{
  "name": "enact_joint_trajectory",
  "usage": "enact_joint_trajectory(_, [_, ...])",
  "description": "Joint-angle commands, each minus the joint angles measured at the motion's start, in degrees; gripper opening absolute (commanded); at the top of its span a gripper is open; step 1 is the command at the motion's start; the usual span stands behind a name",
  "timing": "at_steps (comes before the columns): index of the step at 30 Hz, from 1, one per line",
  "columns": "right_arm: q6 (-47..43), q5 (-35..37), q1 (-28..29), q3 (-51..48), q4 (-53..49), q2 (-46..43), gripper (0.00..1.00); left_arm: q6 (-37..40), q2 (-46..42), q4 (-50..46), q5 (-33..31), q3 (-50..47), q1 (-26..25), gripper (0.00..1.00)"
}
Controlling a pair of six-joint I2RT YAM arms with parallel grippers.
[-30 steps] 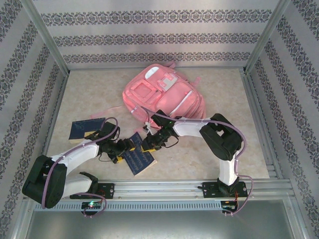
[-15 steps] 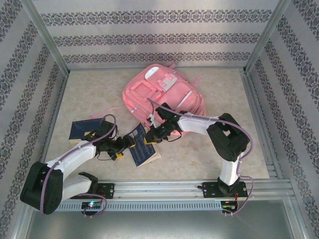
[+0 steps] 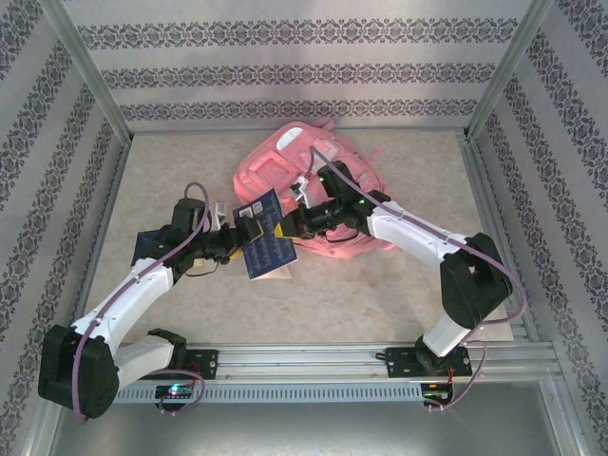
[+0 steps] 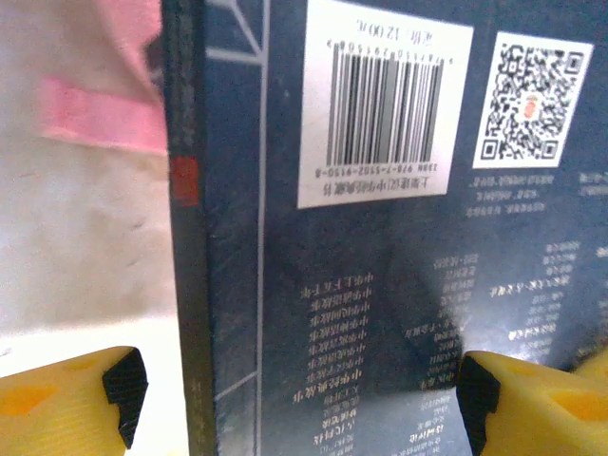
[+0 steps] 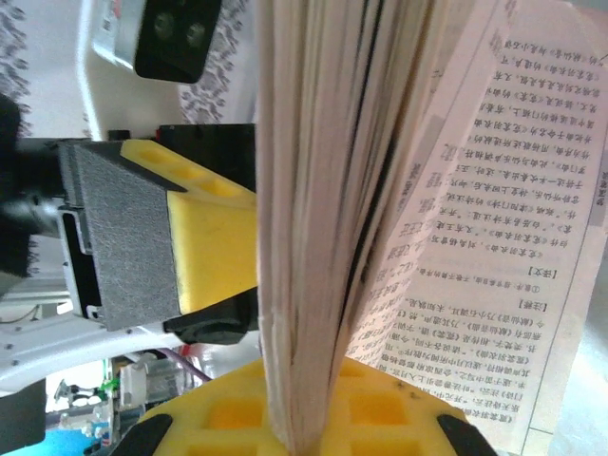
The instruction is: Pack the student bag
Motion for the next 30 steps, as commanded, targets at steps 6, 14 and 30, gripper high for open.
enact_joint_trajectory(6, [8.95,-5.21,-4.7,-2.89,11.69,-7.59,0.0,-10.11,0.73,25.82,11.2,-1.29,0.65,0.79])
enact_joint_trajectory(14, [5.14,-3.53,-6.35,-3.43,6.36,-10.15,0.0,-14.38,3.84,36.9,14.43,0.5,-0.6,0.42])
enact_joint_trajectory(30, [10.69,5.28,-11.23,-7.41,5.32,-11.91,0.68,-20.7,6.34,52.98,16.1,1.2,-2.51,0.0])
